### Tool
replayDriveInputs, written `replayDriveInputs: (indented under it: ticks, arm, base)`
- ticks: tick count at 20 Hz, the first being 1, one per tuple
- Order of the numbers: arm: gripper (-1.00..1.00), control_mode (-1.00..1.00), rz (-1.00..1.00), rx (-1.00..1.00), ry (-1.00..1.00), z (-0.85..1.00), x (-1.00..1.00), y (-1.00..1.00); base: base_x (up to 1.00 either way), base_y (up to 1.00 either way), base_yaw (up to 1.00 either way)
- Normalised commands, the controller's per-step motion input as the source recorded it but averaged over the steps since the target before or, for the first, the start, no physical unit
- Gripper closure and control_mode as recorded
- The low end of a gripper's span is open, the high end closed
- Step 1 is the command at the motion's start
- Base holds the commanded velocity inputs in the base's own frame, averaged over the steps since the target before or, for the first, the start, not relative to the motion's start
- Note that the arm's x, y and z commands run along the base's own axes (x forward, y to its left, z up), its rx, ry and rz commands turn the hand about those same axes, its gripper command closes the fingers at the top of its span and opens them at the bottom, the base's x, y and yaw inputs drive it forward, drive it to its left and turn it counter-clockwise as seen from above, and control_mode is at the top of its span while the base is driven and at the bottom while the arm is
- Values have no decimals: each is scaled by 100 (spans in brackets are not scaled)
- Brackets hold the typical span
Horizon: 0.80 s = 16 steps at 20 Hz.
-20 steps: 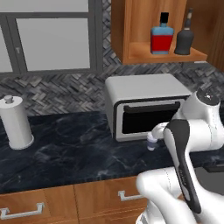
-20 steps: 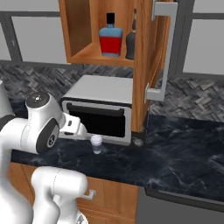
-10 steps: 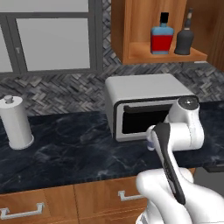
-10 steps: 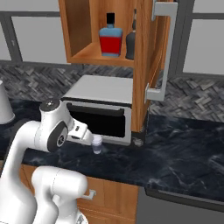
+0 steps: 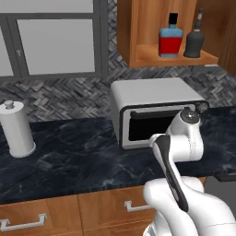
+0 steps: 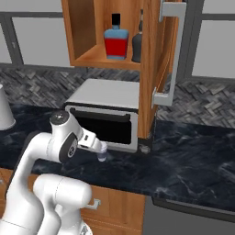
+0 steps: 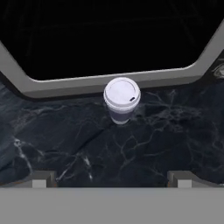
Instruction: Sort all alcoholic drinks to one cabinet, and non-alcoholic drinks to the other.
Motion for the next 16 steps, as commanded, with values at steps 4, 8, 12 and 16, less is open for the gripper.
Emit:
replayDriveInputs:
  ticks: [4,8,12,16]
  arm:
    - [-100,-100,0,0,-7,-36,23,-9]
    - [-100,-100,0,0,-1,-26,21,-13]
    - [-100,-100,0,0,0,-16,13,-9]
    - [-100,-100,0,0,0,-24,25,0]
  base:
    - [0,0,0]
    - [0,0,0]
    - [0,0,0]
    - [0,0,0]
